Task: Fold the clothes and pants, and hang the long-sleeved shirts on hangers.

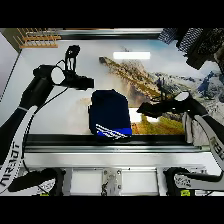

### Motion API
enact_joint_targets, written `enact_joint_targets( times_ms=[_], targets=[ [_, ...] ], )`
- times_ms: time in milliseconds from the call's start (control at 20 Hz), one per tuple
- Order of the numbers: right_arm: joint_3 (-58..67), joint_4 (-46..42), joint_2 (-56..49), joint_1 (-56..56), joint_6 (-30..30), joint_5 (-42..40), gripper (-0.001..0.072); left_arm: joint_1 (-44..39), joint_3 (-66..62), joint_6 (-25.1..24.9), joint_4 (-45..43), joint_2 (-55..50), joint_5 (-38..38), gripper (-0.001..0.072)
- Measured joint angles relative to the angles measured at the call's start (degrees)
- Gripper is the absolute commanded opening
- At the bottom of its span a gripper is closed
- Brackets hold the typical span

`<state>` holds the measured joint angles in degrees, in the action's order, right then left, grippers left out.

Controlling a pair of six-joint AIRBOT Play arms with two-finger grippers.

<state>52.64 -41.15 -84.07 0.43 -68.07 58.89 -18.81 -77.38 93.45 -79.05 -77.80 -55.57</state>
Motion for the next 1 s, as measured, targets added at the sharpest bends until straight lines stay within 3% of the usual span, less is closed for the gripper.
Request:
enact_joint_targets(
  times_ms=[200,250,350,400,600,900,1000],
  targets=[
    [0.0,12.3,-8.4,7.2,5.1,-1.1,0.0659,-2.3,7.5,-0.5,2.8,6.0,2.7,0.0011],
    [0.2,15.3,-9.8,9.3,6.1,-1.5,0.0576,-2.9,8.8,-0.5,3.1,7.0,3.3,0.0011],
    [0.7,18.2,-11.6,13.4,7.6,-4.7,0.014,-3.5,10.5,-0.6,3.8,8.2,4.1,0.0011],
    [1.2,18.8,-12.2,15.2,8.3,-6.5,0.0003,-3.7,10.9,-0.6,4.3,8.6,4.6,0.0012],
    [4.8,19.0,-11.3,17.2,10.3,-7.5,0.0003,-4.1,11.9,-0.5,5.2,9.2,4.7,0.0012],
    [15.3,-14.3,1.3,1.4,-10.7,0.2,0.0003,-4.1,12.1,-0.5,5.6,9.5,3.9,0.0011],
    [17.1,-21.7,5.6,-7.0,-14.9,2.0,0.0003,-4.1,12.1,-0.4,5.6,9.5,3.8,0.0012]
  ],
)
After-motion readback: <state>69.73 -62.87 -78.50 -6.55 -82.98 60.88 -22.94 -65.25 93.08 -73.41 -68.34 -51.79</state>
